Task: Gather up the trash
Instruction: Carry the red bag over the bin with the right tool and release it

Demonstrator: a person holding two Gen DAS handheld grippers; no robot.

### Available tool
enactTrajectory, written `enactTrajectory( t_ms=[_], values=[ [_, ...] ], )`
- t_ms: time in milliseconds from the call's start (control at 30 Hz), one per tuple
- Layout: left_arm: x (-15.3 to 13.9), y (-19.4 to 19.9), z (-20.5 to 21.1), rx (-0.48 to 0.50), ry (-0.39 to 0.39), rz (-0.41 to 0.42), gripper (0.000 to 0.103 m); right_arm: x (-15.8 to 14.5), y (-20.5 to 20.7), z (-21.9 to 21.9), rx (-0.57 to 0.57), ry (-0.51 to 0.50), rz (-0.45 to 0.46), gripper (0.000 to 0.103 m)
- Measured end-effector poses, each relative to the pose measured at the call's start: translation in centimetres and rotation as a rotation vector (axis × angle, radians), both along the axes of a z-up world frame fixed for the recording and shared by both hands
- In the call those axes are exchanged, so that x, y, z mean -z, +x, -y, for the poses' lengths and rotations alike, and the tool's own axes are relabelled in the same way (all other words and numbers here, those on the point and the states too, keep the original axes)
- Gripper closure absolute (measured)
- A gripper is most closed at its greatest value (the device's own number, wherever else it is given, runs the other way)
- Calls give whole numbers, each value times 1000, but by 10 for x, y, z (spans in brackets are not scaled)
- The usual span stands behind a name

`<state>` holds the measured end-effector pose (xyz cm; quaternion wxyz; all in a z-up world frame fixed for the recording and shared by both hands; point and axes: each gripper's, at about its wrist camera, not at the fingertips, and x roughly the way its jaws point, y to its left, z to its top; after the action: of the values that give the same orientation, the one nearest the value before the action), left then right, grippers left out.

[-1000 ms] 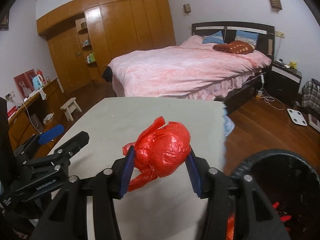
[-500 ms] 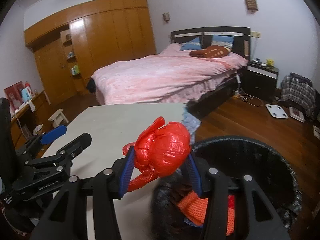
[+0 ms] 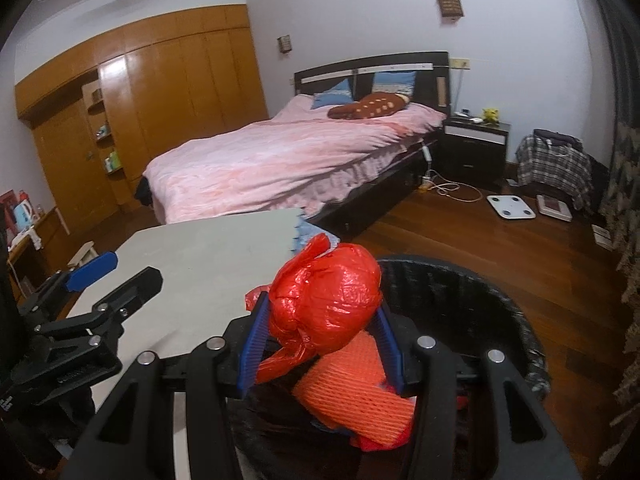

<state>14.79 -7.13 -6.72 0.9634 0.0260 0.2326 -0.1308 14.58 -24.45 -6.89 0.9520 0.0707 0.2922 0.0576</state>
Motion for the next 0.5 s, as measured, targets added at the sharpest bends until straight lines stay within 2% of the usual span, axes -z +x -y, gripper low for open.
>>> enactTrajectory(
  t_ms=[333,467,500],
  values=[
    [9,1,37,76,11,-4,17,20,-4,36,78,-9,-37,53],
    [14,5,46,87,20,-10,17,25,-3,40,92,-14,-47,50],
    [14,5,46,86,20,-12,17,25,-3,41,94,-14,-48,46]
  ],
)
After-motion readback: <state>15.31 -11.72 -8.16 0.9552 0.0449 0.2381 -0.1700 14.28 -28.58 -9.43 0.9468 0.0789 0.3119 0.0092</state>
